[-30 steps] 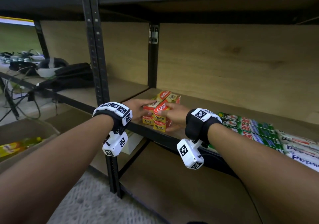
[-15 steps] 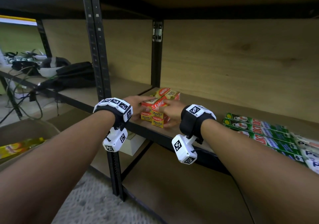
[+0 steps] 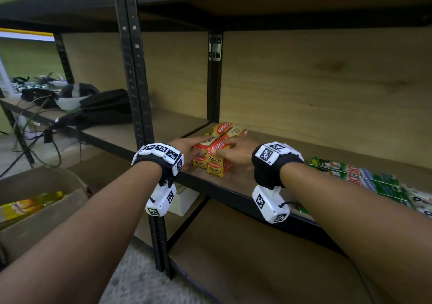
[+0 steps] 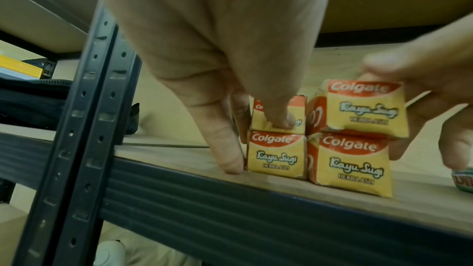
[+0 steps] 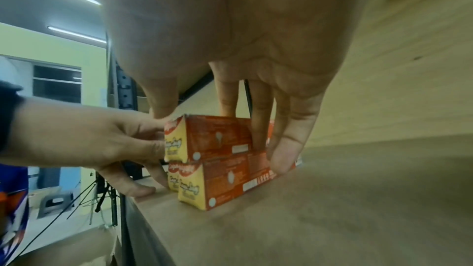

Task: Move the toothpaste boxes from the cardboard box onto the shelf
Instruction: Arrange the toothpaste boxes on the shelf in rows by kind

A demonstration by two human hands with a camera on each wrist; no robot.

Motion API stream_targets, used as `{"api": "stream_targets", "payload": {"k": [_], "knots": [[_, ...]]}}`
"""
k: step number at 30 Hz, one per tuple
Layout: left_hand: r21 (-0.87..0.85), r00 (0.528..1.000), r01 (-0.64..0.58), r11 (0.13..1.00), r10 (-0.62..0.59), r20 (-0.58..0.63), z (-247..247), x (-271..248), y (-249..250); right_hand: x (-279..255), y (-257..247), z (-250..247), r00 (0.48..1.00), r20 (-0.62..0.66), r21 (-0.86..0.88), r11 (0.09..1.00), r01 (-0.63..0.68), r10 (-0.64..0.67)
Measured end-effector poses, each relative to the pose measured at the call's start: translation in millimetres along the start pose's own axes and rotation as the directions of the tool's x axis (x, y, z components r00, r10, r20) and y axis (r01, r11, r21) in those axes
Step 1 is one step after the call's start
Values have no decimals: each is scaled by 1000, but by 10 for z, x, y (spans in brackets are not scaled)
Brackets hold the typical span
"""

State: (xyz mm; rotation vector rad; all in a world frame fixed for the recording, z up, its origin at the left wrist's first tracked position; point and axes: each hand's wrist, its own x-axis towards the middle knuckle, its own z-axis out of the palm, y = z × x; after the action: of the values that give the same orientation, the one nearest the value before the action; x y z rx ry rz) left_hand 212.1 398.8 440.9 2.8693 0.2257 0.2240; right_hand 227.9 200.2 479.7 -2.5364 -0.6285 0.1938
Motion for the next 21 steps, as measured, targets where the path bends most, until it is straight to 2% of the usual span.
{"api": "stream_targets", "payload": {"k": [3,6,8,10,12,16,21], "knots": [[-9,999,-33,999,33,-22,29,14,-34,14,-34,-128,998,-26,-195,980,47,-53],[-114,998,-67,991,67,-3,54,21,-77,146,31,-193,989,-72,-361,928,94,-129],[-128,997,-82,988,83,1,66,20,-92,209,87,-200,983,-37,-422,895,146,-178],[-145,996,-89,985,93,16,78,27,-93,249,126,-204,970,57,-435,868,238,-237],[-109,996,-85,990,86,-3,79,31,-84,282,155,-212,958,96,-401,871,285,-269],[-32,997,-58,998,56,-49,67,17,-68,323,219,-231,948,17,-431,854,293,-317],[-43,997,-73,996,72,-31,93,55,-104,265,244,-315,944,48,-491,816,307,-326]]}}
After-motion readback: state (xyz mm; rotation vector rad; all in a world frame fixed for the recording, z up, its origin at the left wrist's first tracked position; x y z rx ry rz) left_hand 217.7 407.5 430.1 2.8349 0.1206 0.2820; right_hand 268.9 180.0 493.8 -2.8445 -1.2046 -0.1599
